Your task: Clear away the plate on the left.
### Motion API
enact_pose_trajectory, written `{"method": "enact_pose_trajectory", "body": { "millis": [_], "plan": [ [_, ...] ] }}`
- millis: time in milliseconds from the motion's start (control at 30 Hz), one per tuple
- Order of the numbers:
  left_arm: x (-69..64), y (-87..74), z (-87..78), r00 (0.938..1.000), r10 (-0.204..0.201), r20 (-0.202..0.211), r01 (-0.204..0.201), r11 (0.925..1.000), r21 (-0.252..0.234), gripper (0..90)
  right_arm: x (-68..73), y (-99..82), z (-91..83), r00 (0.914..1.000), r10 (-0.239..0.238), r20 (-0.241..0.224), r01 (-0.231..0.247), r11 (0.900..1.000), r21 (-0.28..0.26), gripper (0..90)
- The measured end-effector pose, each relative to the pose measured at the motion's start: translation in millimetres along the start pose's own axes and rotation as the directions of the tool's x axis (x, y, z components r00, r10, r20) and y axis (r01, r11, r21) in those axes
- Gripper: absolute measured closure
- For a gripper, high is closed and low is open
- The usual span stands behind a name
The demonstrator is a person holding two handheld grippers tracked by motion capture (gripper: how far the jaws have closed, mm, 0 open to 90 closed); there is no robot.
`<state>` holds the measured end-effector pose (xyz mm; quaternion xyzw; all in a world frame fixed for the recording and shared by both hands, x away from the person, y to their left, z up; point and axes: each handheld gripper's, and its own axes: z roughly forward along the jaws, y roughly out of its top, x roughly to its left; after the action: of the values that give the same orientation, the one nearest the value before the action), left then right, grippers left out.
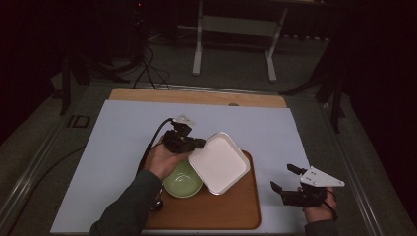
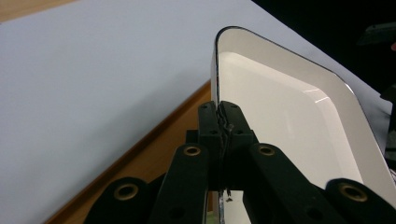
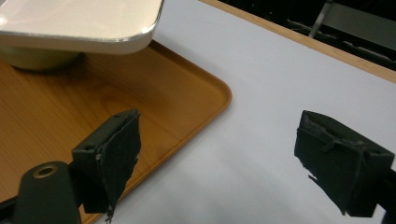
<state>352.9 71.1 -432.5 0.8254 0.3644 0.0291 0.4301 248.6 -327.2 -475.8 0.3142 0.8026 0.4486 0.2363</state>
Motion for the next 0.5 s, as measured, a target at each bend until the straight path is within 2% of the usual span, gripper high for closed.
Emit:
{"method": "enact_pose_trajectory", "body": {
  "millis": [167, 500],
  "plan": [
    [-7.5, 0.6, 9.4, 0.9997, 0.024, -0.008, -0.023, 0.9987, 0.046, 89.8, 0.5, 0.1, 0.7, 1.0, -0.005, -0.003, 0.005, 1.0, 0.0, 14.4],
    [-19.7, -0.9, 27.2, 0.9984, 0.054, 0.018, -0.055, 0.9935, 0.099, 89.7, 0.3, -0.3, 0.3, 1.0, -0.003, -0.003, 0.003, 1.0, 0.0, 14.4]
  ]
}}
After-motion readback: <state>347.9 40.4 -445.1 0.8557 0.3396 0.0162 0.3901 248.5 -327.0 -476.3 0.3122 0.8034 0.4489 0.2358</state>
